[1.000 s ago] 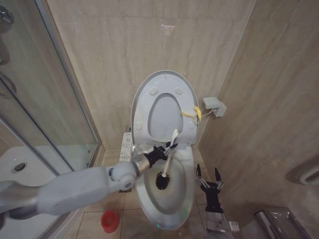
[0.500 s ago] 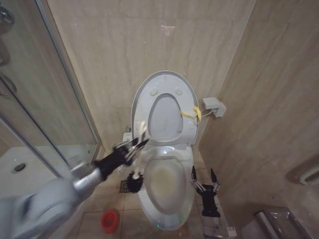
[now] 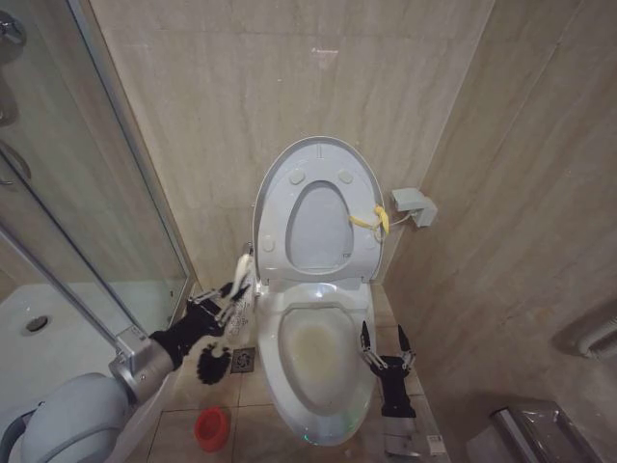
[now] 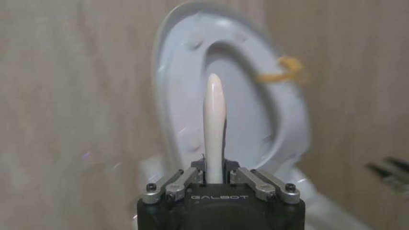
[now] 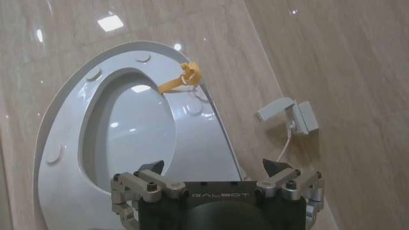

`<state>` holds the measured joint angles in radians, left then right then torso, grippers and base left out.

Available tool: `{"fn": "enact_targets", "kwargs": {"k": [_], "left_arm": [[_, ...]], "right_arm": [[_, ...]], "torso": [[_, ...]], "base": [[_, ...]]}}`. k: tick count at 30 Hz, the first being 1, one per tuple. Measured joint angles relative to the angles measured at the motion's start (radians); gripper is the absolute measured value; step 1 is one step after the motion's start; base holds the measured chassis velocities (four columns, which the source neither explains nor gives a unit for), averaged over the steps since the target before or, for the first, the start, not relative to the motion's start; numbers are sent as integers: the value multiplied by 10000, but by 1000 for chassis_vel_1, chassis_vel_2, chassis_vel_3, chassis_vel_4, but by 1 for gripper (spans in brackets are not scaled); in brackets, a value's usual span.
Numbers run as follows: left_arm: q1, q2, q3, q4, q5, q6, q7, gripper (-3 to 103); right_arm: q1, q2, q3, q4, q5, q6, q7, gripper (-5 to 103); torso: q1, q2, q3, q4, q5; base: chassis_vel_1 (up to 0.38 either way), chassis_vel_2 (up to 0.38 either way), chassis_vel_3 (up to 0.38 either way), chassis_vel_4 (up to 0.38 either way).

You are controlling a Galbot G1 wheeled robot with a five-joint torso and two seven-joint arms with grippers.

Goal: Open the toilet lid, clean the toilet bowl with a toilet brush, close the toilet lid, and flush.

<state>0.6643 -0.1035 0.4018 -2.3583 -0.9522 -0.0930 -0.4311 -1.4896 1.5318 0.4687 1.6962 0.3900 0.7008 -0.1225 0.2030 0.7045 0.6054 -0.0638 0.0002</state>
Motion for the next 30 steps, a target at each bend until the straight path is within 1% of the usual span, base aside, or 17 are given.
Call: {"fn": "enact_targets", "kwargs": {"k": [3, 6, 9, 13, 14, 15, 18, 19, 20, 22, 23, 24, 25, 26, 28, 29, 30], "left_arm": [[22, -254, -76, 125, -391, 379, -505, 18], [407, -1016, -578, 733, -573, 599, -1132, 18], [1096, -1661, -1324, 1562, -414, 496, -1460, 18], [1632, -2132, -1492, 2680, -270, 69, -1581, 18], [1768, -2306, -1491, 3202, -227, -502, -1261, 18], [1768, -2306, -1491, 3202, -227, -502, -1261, 18], [2133, -2808, -1692, 4399, 337, -2029, -29, 18], [2327, -2946, -1938, 4629, 511, -2292, 330, 18], [2327, -2946, -1938, 4629, 511, -2292, 330, 18], [3158, -3526, -2999, 5243, 999, -3054, 1827, 18], [3439, -3740, -3301, 5386, 1110, -3256, 2289, 18], [3439, -3740, -3301, 5386, 1110, -3256, 2289, 18], [4044, -4191, -3896, 5634, 1304, -3584, 3092, 18], [4506, -4575, -4349, 5776, 1466, -3748, 3524, 18], [5319, -5316, -5235, 6020, 1625, -3932, 4212, 18], [5319, -5316, -5235, 6020, 1625, -3932, 4212, 18], [5623, -5610, -5661, 6164, 1636, -4042, 4624, 18]], "right_arm": [[61, -142, 24, -8, 98, -35, 41, 100], [164, -350, 72, -93, 251, -55, 77, 100], [208, -453, 83, -139, 332, -58, 104, 100], [238, -524, 79, -174, 363, -64, 112, 100], [251, -529, 73, -180, 365, -69, 112, 100], [251, -529, 73, -180, 365, -69, 112, 100], [257, -473, 53, -193, 361, -76, 108, 100], [260, -453, 51, -205, 360, -78, 107, 100], [260, -453, 51, -205, 360, -78, 107, 100], [284, -407, 49, -249, 359, -82, 105, 100], [293, -398, 46, -263, 360, -84, 104, 100], [293, -398, 46, -263, 360, -84, 104, 100], [306, -399, 49, -292, 363, -90, 106, 100], [321, -409, 47, -325, 371, -96, 107, 100], [369, -453, 49, -404, 404, -104, 110, 100], [369, -453, 49, -404, 404, -104, 110, 100], [393, -480, 48, -442, 424, -107, 111, 100]], "torso": [[1, 0, 0, -2, -4], [0, 0, 1, -5, 1], [0, 0, 0, -6, -4], [0, 0, 1, -1, -5], [0, 0, 1, 3, -2], [0, 0, 1, 3, -2], [0, 0, 1, -4, -3], [0, 0, 1, -5, -2], [0, 0, 1, -5, -2], [0, 0, 0, -5, 1], [0, 0, 0, -4, 2], [0, 0, 0, -4, 2], [0, 0, 0, -4, 0], [0, 0, 0, 1, -8], [-1, 0, -1, 3, -6], [-1, 0, -1, 3, -6], [-2, 0, -1, 1, -5]], "base": [[0, 0, 0, 0], [0, 0, 0, 0], [0, 0, 0, 0], [0, 0, 0, 0], [0, 0, 0, 0], [0, 0, 0, 0], [0, 0, 0, 0], [0, 0, 0, 0], [0, 0, 0, 0], [0, 0, 0, 0], [0, 0, 0, 0], [0, 0, 0, 0], [0, 0, 0, 0], [0, 0, 0, 0], [0, 0, 0, 0], [0, 0, 0, 0], [0, 0, 0, 0]]}}
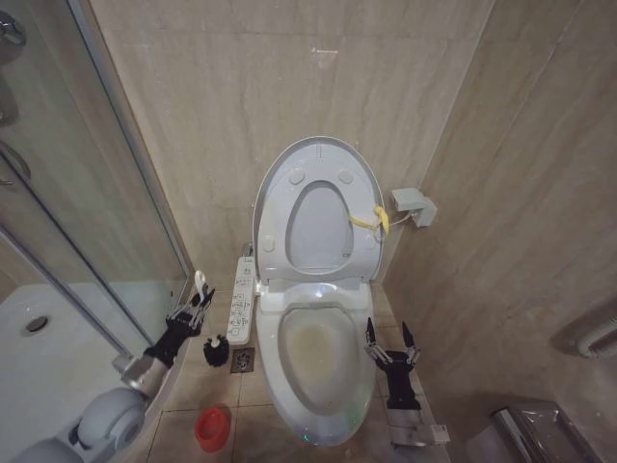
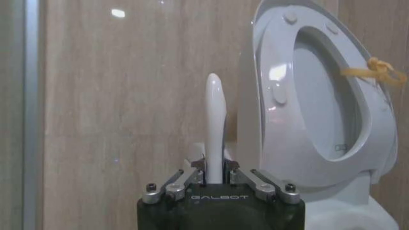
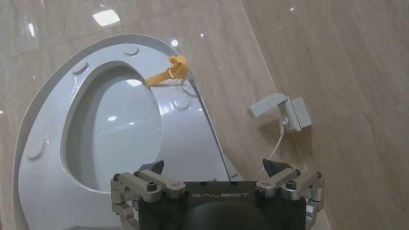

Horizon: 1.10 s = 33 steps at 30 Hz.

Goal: Open the toilet lid, clean the toilet bowl with a toilet brush, close the toilet lid, and flush.

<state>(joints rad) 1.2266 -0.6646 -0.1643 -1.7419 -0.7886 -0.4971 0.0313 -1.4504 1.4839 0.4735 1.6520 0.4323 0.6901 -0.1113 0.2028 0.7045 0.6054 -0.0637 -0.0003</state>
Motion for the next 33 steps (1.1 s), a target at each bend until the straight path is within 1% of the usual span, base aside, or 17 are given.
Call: {"fn": "enact_targets", "kwargs": {"k": [2, 3, 5, 6, 7, 8, 9, 10, 15, 18, 19, 20, 21, 22, 24, 29, 33], "left_arm": [[335, -356, -572, 299, -127, -269, 998, 18], [335, -356, -572, 299, -127, -269, 998, 18], [569, -707, -1157, 604, -435, -475, 2302, 18], [687, -955, -1527, 832, -590, -533, 3219, 18], [687, -955, -1527, 832, -590, -533, 3219, 18], [768, -1158, -1833, 1063, -636, -569, 3908, 18], [840, -1341, -2109, 1280, -536, -573, 4324, 18], [927, -1550, -2379, 1507, -349, -573, 4573, 18], [1231, -2064, -2887, 1971, -241, -629, 5013, 18], [1450, -2314, -3316, 2428, -582, -795, 6423, 18], [1450, -2314, -3316, 2428, -582, -795, 6423, 18], [1492, -2338, -3484, 2673, -643, -889, 7075, 18], [1506, -2322, -3725, 3230, -651, -990, 8148, 18], [1494, -2309, -3801, 3552, -657, -1021, 8629, 18], [1443, -2336, -3859, 3991, -684, -1072, 9132, 18], [1104, -2655, -3854, 4970, -614, -1311, 9932, 18], [745, -3030, -3665, 5634, -420, -1670, 10126, 18]], "right_arm": [[37, -38, -12, -41, 31, -7, 1, 100], [37, -38, -12, -41, 31, -7, 1, 100], [64, -59, -27, -61, 55, -12, 1, 100], [74, -76, -44, -63, 68, -15, 0, 100], [74, -76, -44, -63, 68, -15, 0, 100], [72, -96, -55, -64, 78, -16, -2, 100], [65, -116, -60, -61, 82, -16, -5, 100], [59, -141, -64, -47, 86, -15, -11, 100], [49, -177, -78, -31, 93, -6, -37, 100], [28, -171, -95, 0, 94, 3, -53, 100], [28, -171, -95, 0, 94, 3, -53, 100], [18, -167, -101, 20, 94, 7, -60, 100], [11, -152, -117, 33, 93, 12, -73, 100], [3, -136, -128, 35, 92, 15, -78, 100], [-4, -109, -147, 46, 90, 26, -91, 100], [-16, -116, -178, 65, 86, 42, -121, 100], [13, -183, -184, 32, 89, 43, -122, 100]], "torso": [[0, 1, 0, -1, 5], [0, 1, 0, -1, 5], [0, 0, 0, -5, 5], [0, 1, 0, -5, 6], [0, 1, 0, -5, 6], [0, 1, 0, -4, 5], [0, 1, 0, -5, 5], [0, 1, 0, -5, 6], [0, 1, 0, -2, 0], [0, 1, 0, -2, 0], [0, 1, 0, -2, 0], [0, 1, 0, -1, 1], [0, 1, 0, -3, 4], [0, 1, 0, -2, 3], [0, 1, 0, -2, 4], [0, 1, 0, -2, 3], [1, 1, 0, -4, 2]], "base": [[0, 0, 0, 0], [0, 0, 0, 0], [0, 0, 0, 0], [0, 0, 0, 0], [0, 0, 0, 0], [0, 0, 0, 0], [0, 0, 0, 0], [0, 0, 0, 0], [0, 0, 0, 0], [0, 0, 0, 0], [0, 0, 0, 0], [0, 0, 0, 0], [0, 0, 0, 0], [0, 0, 0, 0], [0, 0, 0, 0], [0, 0, 0, 0], [0, 0, 0, 0]]}}
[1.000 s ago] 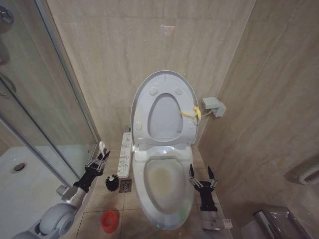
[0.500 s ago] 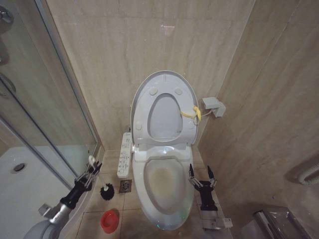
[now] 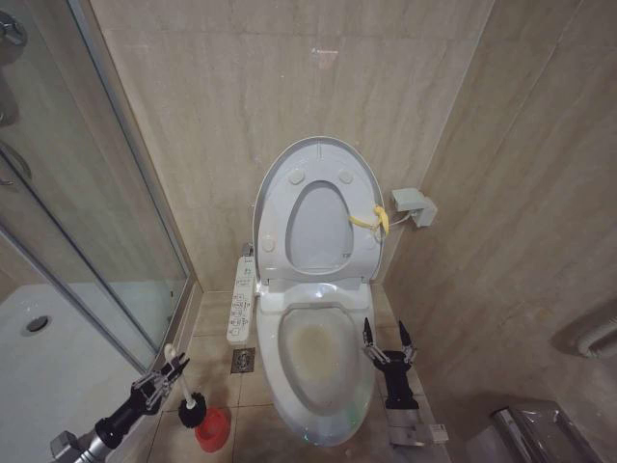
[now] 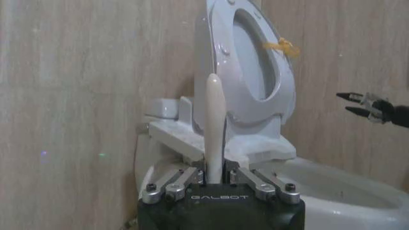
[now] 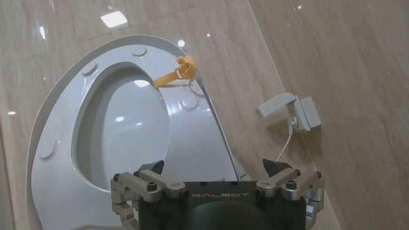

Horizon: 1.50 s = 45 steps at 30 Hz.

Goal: Open the toilet lid, clean the toilet bowl with a toilet brush, close the toilet lid, and flush.

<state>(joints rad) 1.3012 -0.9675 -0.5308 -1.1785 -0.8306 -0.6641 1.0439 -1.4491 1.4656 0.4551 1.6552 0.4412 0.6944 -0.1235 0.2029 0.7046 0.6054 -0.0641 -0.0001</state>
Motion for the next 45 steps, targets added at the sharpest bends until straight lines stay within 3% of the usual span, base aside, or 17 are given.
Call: {"fn": "enact_targets", "kwargs": {"k": [6, 9, 15, 21, 29, 31, 34, 39, 45], "left_arm": [[-472, -492, 272, 674, 344, -535, -189, 18], [-816, -758, 428, 1082, 910, -1022, -534, 18], [-931, -953, 668, 1325, 1218, -1327, -1064, 18], [-912, -1691, 811, 1835, 1415, -1553, -2420, 18], [-1066, -1909, 742, 2042, 2266, -1554, -3609, 18], [-899, -1974, 519, 1740, 2711, -1550, -4546, 18], [-455, -1975, 319, 993, 3232, -1536, -5406, 18], [87, -2116, 43, 300, 3855, -1532, -6171, 18], [338, -2485, -62, -35, 5048, -1484, -7616, 18]], "right_arm": [[52, -1, 11, -74, 1, -3, 9, 100], [37, -60, 19, -81, -58, 1, 3, 100], [87, -57, 99, -219, -272, 39, -41, 100], [230, 455, 300, -523, -274, 39, -35, 100], [54, 478, 467, -298, -213, 46, -49, 100], [-52, 357, 513, -188, -137, 77, -49, 100], [-67, 301, 503, -166, -108, 116, -47, 100], [-95, 263, 322, -155, -83, 198, -42, 100], [-40, -202, -168, -411, -215, 325, -70, 100]], "torso": [[0, 0, 0, 0, 1], [1, 0, 0, -1, 2], [1, 0, 0, 1, 4], [1, -1, 0, 3, 0], [1, 0, 0, -2, 1], [1, 0, 0, -2, 0], [0, 0, 0, 1, 2], [0, 0, 0, 3, 3], [0, 0, 0, -1, 1]], "base": [[0, 0, 0, 0], [0, 0, 0, 0], [0, 0, 0, 0], [0, 0, 0, 0], [0, 0, 0, 0], [0, 0, 0, 0], [0, 0, 0, 0], [0, 0, 0, 0], [0, 0, 0, 0]]}}
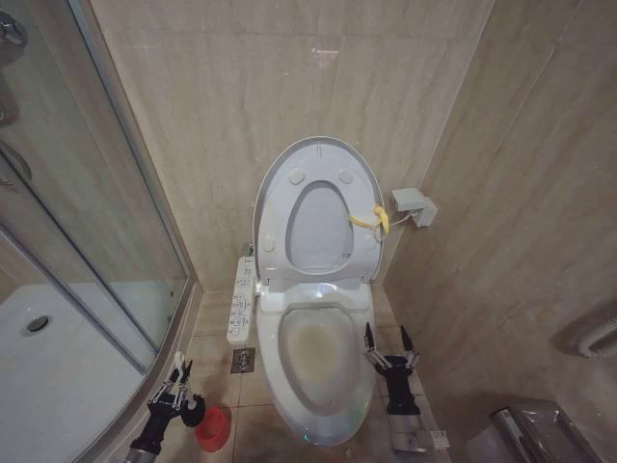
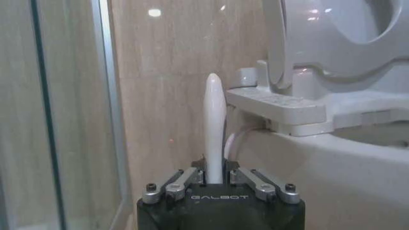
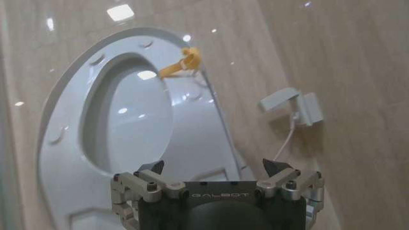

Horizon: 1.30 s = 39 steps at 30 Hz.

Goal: Open the toilet lid, clean the toilet bowl with a toilet brush, close the toilet lid, and flush.

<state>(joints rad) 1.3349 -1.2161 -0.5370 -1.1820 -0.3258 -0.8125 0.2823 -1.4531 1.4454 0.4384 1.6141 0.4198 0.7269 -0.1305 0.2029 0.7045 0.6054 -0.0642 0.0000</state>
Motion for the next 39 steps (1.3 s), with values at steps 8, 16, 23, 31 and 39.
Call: {"fn": "enact_targets", "kwargs": {"k": [8, 16, 23, 31, 39], "left_arm": [[43, -119, 592, -59, 1167, 455, -1499, 18], [-346, -246, 1197, 562, 1113, 425, -1136, 18], [-781, -439, 1339, 1189, 1208, 424, -933, 18], [-1018, -458, 1164, 1557, 1305, 460, -907, 18], [-1152, -504, 1202, 2091, 1136, 638, -914, 18]], "right_arm": [[218, -684, 291, 279, 72, 154, 174, 100], [178, -932, 952, 258, 319, 330, 387, 100], [143, -787, 957, 211, 274, 345, 343, 100], [136, -703, 948, 239, 243, 350, 270, 100], [152, -668, 956, 260, 250, 354, 250, 100]], "torso": [[0, 0, 0, 3, 0], [0, 0, 0, 0, -1], [0, 0, 0, 1, 2], [0, 0, 0, 1, 0], [0, 0, 0, 1, -1]], "base": [[0, 0, 0, 0], [0, 0, 0, 0], [0, 0, 0, 0], [0, 0, 0, 0], [0, 0, 0, 0]]}}
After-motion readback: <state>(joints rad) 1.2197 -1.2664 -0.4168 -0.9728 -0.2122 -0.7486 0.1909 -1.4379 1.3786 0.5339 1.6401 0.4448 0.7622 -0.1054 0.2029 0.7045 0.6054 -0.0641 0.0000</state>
